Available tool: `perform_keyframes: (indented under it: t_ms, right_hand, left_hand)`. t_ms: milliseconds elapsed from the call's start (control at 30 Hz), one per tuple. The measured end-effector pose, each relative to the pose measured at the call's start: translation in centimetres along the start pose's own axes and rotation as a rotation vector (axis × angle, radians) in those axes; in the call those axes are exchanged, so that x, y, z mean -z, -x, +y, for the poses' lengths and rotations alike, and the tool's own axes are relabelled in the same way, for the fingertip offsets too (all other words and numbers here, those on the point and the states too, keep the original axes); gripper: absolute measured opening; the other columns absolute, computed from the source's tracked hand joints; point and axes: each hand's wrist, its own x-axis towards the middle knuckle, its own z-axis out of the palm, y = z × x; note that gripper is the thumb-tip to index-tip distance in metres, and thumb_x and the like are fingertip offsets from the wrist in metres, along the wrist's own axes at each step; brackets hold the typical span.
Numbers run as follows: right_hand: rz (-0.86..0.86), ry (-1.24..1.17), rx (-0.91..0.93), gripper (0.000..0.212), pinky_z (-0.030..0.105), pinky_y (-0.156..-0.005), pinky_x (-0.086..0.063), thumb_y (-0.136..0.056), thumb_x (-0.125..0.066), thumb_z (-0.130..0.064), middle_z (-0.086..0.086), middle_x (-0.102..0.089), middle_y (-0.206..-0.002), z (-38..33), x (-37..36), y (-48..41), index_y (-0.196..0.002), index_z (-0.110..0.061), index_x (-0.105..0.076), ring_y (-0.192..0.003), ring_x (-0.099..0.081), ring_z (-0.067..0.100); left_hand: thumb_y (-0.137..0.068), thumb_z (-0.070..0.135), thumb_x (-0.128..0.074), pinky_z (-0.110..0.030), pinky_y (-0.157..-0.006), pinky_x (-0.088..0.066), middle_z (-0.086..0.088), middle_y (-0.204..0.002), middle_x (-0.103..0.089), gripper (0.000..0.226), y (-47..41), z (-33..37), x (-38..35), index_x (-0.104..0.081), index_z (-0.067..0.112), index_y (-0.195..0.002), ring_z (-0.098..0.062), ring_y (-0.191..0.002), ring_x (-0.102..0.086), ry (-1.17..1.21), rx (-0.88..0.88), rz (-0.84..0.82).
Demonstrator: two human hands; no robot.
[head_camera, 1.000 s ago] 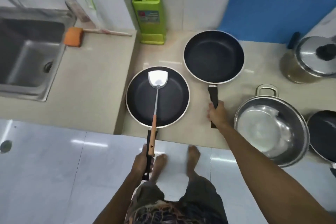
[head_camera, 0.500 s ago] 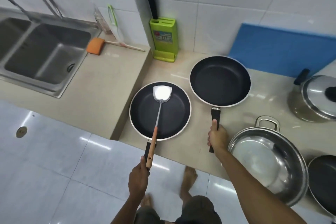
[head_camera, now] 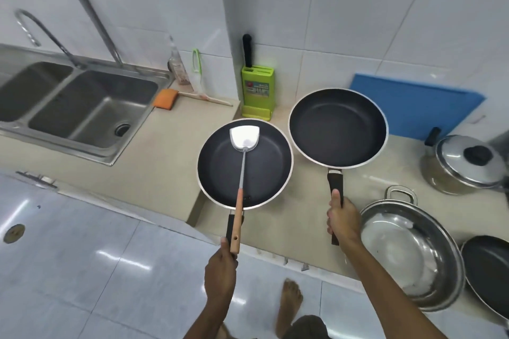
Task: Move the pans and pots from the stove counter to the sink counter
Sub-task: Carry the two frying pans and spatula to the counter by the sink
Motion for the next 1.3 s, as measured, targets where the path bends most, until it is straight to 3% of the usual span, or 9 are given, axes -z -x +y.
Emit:
perform_keyframes:
  t_ms: [200,400,600,800,1067,1300]
  right_hand:
    - [-0.041,0.040,0.118,0.047,0.025,-0.036,-0.040,-0.102,-0.042,-0.050,0.005,-0.052,-0.056,-2.9,-2.2,8.4,-0.084,-0.011,-0.060,-0.038,-0.045,0.017]
    - [-0.191,0.062,0.231,0.032,0.026,-0.037,-0.039,-0.104,-0.042,-0.040,0.008,-0.052,-0.061,-5.9,-9.9,17.2,-0.092,-0.016,-0.058,-0.039,-0.043,0.015]
    - [-0.362,0.096,0.322,0.027,0.028,-0.040,-0.040,-0.104,-0.043,-0.038,0.007,-0.055,-0.059,-8.3,-20.2,24.2,-0.092,-0.021,-0.061,-0.039,-0.044,0.016]
    - [-0.518,0.161,0.391,0.029,0.025,-0.037,-0.038,-0.105,-0.043,-0.038,0.009,-0.056,-0.060,-12.1,-32.1,30.1,-0.093,-0.017,-0.060,-0.039,-0.044,0.016]
    - [-0.700,0.210,0.443,0.027,0.026,-0.039,-0.036,-0.105,-0.045,-0.033,0.013,-0.053,-0.060,-18.3,-52.4,35.4,-0.095,-0.013,-0.060,-0.039,-0.040,0.020]
    - [-0.813,0.221,0.458,0.020,0.026,-0.039,-0.038,-0.106,-0.043,-0.032,0.015,-0.051,-0.064,-26.1,-71.6,40.4,-0.117,-0.023,-0.057,-0.047,-0.043,0.020]
  left_hand:
    - [-0.101,0.061,-0.021,-0.051,-0.076,-0.057,-0.008,-0.066,-0.067,0.071,-1.5,-2.2,8.7,-0.065,0.018,-0.064,-0.032,-0.068,-0.064,0.112,-0.020,0.056]
    - [-0.101,0.061,-0.025,-0.041,-0.063,-0.051,-0.009,-0.065,-0.067,0.072,-3.6,-6.6,20.8,-0.064,0.013,-0.065,-0.028,-0.060,-0.061,0.234,0.014,0.176]
    - [-0.101,0.060,-0.024,-0.047,-0.076,-0.056,-0.009,-0.071,-0.068,0.071,-5.2,-12.1,32.4,-0.065,0.014,-0.065,-0.032,-0.074,-0.065,0.276,0.110,0.317]
    - [-0.102,0.058,-0.023,-0.045,-0.072,-0.056,-0.010,-0.067,-0.067,0.073,-8.0,-17.4,43.0,-0.064,0.012,-0.063,-0.028,-0.067,-0.063,0.347,0.238,0.463]
    - [-0.103,0.055,-0.026,-0.043,-0.073,-0.053,-0.011,-0.071,-0.068,0.070,-18.0,-24.1,57.0,-0.066,0.010,-0.068,-0.032,-0.072,-0.064,0.453,0.350,0.628]
    - [-0.103,0.057,-0.023,-0.046,-0.078,-0.057,-0.012,-0.074,-0.069,0.071,-30.5,-26.9,70.9,-0.067,0.011,-0.070,-0.032,-0.076,-0.067,0.435,0.438,0.698]
